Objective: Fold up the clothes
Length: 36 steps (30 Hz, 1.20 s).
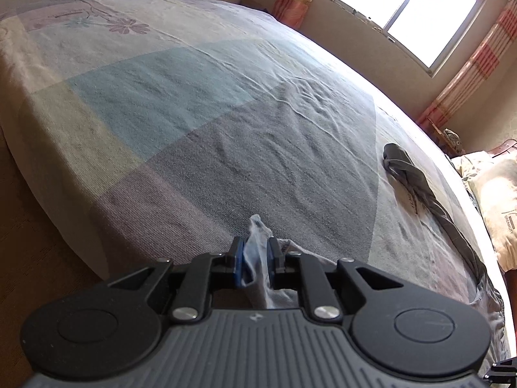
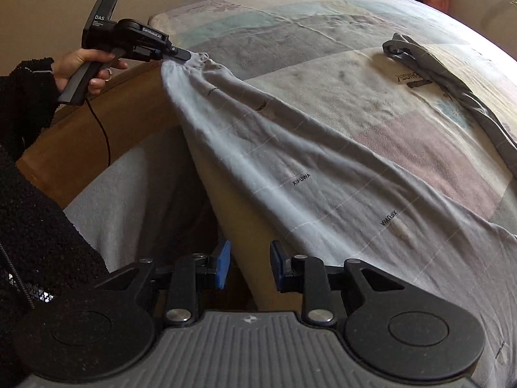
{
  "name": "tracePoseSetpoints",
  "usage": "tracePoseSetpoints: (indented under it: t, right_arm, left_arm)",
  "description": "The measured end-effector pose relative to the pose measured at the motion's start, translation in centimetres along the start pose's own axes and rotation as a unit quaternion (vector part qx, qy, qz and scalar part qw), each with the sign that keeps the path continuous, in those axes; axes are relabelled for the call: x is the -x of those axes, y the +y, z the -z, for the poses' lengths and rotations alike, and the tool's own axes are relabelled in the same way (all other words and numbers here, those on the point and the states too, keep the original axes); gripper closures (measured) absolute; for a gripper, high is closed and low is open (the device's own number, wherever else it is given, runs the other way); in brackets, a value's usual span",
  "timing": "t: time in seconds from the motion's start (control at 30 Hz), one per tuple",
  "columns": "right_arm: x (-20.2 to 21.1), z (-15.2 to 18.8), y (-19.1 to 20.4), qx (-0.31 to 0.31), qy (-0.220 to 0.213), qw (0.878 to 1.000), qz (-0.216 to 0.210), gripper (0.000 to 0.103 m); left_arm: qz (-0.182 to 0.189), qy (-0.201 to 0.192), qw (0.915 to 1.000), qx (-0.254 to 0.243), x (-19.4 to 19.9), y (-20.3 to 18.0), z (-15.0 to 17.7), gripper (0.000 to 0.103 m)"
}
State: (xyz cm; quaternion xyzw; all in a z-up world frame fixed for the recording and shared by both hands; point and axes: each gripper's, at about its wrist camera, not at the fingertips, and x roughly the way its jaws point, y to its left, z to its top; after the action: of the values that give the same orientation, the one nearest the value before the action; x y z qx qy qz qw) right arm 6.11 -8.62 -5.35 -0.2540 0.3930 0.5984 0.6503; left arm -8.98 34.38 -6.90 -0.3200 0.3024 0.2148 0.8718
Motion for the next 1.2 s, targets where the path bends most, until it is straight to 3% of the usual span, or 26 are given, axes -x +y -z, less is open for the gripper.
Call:
tracePoseSetpoints:
  t: [0.17, 0.27, 0.33, 0.43, 0.53, 0.6, 0.7, 0.8, 0.97, 1.07, 1.1, 1.2]
  right_arm:
    - [-1.5, -1.1, -2.0, -0.008, -0.015, 0.999, 0.031, 0.072]
    - [-1.7, -1.5, -2.8, -0.019, -0.024, 0.999, 0.028, 0.072]
    - [-1.4, -1.5, -2.5, -0.002, -0.023, 0.999, 0.036, 0.071]
    - [-1.4, -1.2, -1.5, 0.046, -0.004, 0.997, 0.068, 0.071]
    - [-1.7, -0.7, -0.5, 0.101, 0.017, 0.990, 0.099, 0.072]
    - [-2.2, -0.6, 0.2, 0.138, 0.030, 0.983, 0.117, 0.073]
    - [-2.8, -1.2, 0.9, 0.178, 0.043, 0.975, 0.129, 0.077]
    - [-3.4, -1.9, 1.3, 0.215, 0.065, 0.964, 0.144, 0.093]
    - [-4.1, -2.1, 1.7, 0.253, 0.088, 0.952, 0.146, 0.094]
    - [-4.1, -2.0, 2.1, 0.261, 0.089, 0.949, 0.155, 0.102]
    - [-3.9, -2.1, 2.3, 0.259, 0.091, 0.949, 0.153, 0.102]
    - [-2.3, -2.1, 2.8, 0.231, 0.099, 0.963, 0.094, 0.102]
  left_arm:
    - [0.005, 0.001, 0.9997, -0.022, -0.3, -1.0, -1.1, 0.090]
    - [0.018, 0.001, 0.9992, -0.037, -0.1, -1.9, -0.9, 0.085]
    - [0.024, 0.008, 0.9980, -0.058, 0.1, -2.8, -0.5, 0.075]
    - [0.025, 0.021, 0.9920, -0.122, 0.6, -4.9, 0.8, 0.072]
    - [0.027, 0.028, 0.9767, -0.211, 1.3, -7.7, 2.4, 0.065]
    - [0.032, 0.033, 0.9570, -0.286, 1.8, -10.1, 3.9, 0.060]
    - [0.057, 0.032, 0.9272, -0.369, 2.7, -13.2, 6.0, 0.060]
    - [0.097, 0.029, 0.9014, -0.421, 3.7, -15.5, 7.7, 0.058]
    - [0.145, 0.043, 0.8892, -0.432, 4.2, -17.5, 9.7, 0.047]
    - [0.143, 0.050, 0.8870, -0.436, 4.1, -18.0, 10.5, 0.046]
    - [0.142, 0.053, 0.8863, -0.438, 4.1, -18.0, 10.6, 0.046]
    - [0.142, 0.060, 0.8828, -0.444, 4.3, -17.8, 10.8, 0.041]
